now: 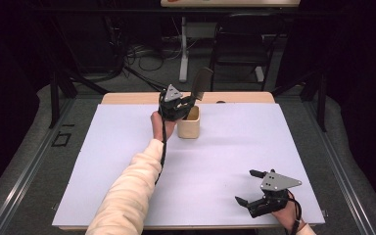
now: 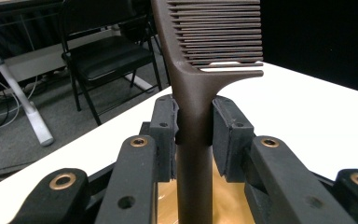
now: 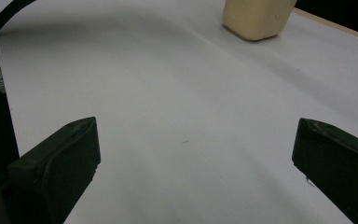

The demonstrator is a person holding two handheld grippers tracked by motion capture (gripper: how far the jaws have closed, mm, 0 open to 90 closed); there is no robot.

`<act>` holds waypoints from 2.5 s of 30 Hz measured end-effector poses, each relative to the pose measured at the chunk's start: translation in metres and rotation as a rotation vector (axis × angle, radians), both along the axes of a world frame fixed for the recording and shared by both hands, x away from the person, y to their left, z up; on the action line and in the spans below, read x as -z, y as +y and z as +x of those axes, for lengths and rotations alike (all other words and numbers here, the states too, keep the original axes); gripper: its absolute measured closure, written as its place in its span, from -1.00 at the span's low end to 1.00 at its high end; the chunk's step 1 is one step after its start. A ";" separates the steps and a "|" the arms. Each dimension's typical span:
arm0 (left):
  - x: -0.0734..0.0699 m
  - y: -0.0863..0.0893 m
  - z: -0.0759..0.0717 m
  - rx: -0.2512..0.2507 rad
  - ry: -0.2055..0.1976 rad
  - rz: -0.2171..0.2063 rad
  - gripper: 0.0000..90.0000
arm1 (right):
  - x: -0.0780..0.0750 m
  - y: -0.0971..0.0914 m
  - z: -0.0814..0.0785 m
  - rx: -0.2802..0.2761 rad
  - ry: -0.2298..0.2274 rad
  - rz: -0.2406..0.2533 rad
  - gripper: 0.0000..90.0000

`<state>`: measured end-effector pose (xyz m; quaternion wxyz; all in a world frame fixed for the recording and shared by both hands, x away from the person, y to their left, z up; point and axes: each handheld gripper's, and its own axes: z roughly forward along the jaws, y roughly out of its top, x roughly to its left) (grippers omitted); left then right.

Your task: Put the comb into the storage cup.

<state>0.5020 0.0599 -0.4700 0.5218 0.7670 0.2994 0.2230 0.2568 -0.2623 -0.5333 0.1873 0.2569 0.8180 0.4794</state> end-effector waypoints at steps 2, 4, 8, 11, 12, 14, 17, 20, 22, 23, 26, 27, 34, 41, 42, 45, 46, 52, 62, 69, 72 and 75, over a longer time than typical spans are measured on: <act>0.000 0.000 0.000 -0.002 0.002 0.003 0.60 | 0.000 0.000 0.000 0.001 0.000 0.001 -0.99; 0.000 0.000 0.000 -0.003 0.002 0.008 0.60 | 0.000 0.000 0.000 0.002 0.000 0.001 -0.99; 0.000 -0.001 0.001 -0.001 0.005 0.023 0.59 | 0.000 0.000 0.000 0.002 0.000 -0.001 -0.99; 0.001 -0.002 0.001 -0.004 0.010 0.028 0.59 | 0.000 0.000 0.000 0.002 0.002 0.001 -0.99; 0.001 -0.002 0.001 -0.005 0.013 0.029 0.59 | 0.000 0.000 0.000 0.002 0.001 0.001 -0.99; 0.002 -0.002 0.001 -0.003 0.018 0.037 0.59 | 0.000 0.000 0.000 0.002 0.002 0.002 -0.99; 0.002 -0.002 0.001 -0.003 0.021 0.038 0.59 | 0.000 0.000 0.000 0.002 0.002 0.002 -0.99; 0.003 -0.003 0.001 -0.007 0.023 0.047 0.59 | 0.000 0.000 0.000 0.002 0.002 0.001 -0.99; 0.003 -0.003 0.002 -0.007 0.026 0.050 0.59 | 0.000 0.000 0.000 0.001 0.001 0.000 -0.99; 0.003 -0.003 0.002 -0.008 0.027 0.053 0.59 | 0.000 0.000 0.000 0.002 0.003 0.000 -0.99; 0.004 -0.003 0.002 -0.008 0.030 0.058 0.59 | 0.000 0.000 0.000 0.003 0.003 0.001 -0.99; 0.004 -0.003 0.002 -0.006 0.031 0.058 0.59 | 0.000 0.000 0.000 0.003 0.004 0.001 -0.99; 0.006 -0.004 0.003 -0.008 0.042 0.075 0.59 | 0.000 0.000 -0.001 0.004 0.004 0.000 -0.99; 0.007 -0.004 0.003 -0.009 0.046 0.083 0.59 | 0.000 0.000 0.000 0.001 0.001 -0.002 -0.99; 0.007 -0.004 0.003 -0.007 0.046 0.082 0.59 | 0.000 0.000 0.000 0.002 0.002 -0.003 -0.99; 0.008 -0.004 0.002 -0.008 0.049 0.083 0.59 | 0.000 0.000 0.000 0.001 0.001 -0.003 -0.99; 0.008 -0.004 0.002 -0.008 0.049 0.084 0.59 | 0.000 0.000 0.000 0.000 0.001 -0.004 -0.99; 0.011 -0.005 0.001 -0.008 0.053 0.092 0.59 | 0.000 0.000 0.000 0.001 0.002 -0.004 -0.99; 0.012 -0.005 0.000 -0.002 0.049 0.099 0.58 | 0.000 0.000 0.000 0.002 0.000 -0.003 -0.99; 0.013 -0.006 0.000 0.002 0.051 0.114 0.57 | 0.000 0.000 0.000 0.002 0.000 -0.004 -0.99; 0.013 -0.006 0.000 0.010 0.053 0.093 0.44 | 0.000 0.000 0.000 0.002 0.001 -0.005 -0.99; 0.011 -0.004 -0.002 0.015 0.051 0.055 0.09 | 0.000 0.000 -0.001 0.000 -0.001 -0.002 -0.99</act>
